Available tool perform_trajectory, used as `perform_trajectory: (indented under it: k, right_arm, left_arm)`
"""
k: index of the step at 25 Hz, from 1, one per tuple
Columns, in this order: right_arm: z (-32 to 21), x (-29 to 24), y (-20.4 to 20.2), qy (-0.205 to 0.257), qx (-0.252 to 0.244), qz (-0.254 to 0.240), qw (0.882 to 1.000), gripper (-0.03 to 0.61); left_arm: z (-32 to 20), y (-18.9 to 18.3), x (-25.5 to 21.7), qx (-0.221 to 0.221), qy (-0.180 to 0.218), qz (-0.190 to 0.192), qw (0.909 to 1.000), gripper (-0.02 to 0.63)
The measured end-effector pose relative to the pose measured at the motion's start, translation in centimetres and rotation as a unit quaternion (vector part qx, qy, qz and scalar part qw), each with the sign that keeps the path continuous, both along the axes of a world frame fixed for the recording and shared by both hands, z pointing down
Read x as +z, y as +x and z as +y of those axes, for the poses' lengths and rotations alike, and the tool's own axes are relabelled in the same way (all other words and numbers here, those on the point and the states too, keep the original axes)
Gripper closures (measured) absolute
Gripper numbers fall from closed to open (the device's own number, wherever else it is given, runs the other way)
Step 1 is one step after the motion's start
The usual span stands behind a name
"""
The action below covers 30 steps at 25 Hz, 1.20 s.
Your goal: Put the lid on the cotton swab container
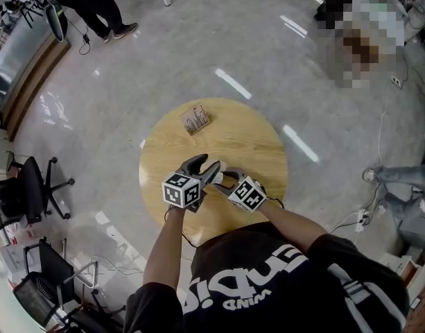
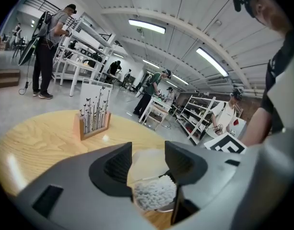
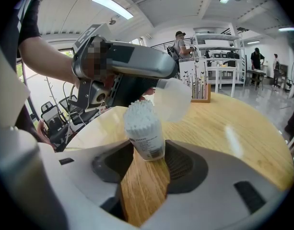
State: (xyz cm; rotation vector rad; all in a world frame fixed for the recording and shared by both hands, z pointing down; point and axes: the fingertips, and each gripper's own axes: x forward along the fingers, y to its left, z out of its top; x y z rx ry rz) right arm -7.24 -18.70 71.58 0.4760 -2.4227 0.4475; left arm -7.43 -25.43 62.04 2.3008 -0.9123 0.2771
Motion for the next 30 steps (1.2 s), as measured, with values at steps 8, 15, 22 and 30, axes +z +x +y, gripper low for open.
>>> perform_trajectory:
  k: [8, 15, 22, 30]
  right_arm:
    - [0.1, 0.0, 0.1, 0.006, -0.001, 0.000, 1.000, 0.377]
    - [0.1, -0.1, 0.1, 0.006, -0.004, 0.000, 1.000, 0.377]
    - [0.0, -0.2, 0.0, 0.008, -0.005, 0.000, 1.000, 0.377]
    - [0.0, 0.2, -0.1, 0.008, -0.004, 0.002, 1.000, 0.377]
  left_arm:
    - [0.7, 0.0, -0.3, 0.006, 0.003, -0.006, 1.0000, 0.410]
    - [1.5, -0.4, -0.9, 0.005, 0.001, -0.005, 1.0000, 0.410]
    - [2.6, -1.0, -1.0, -0.001, -0.001, -0.006, 1.0000, 0.411]
    - [4.1, -1.6, -0.3, -0.016, 0.001, -0.017, 0.9997, 0.413]
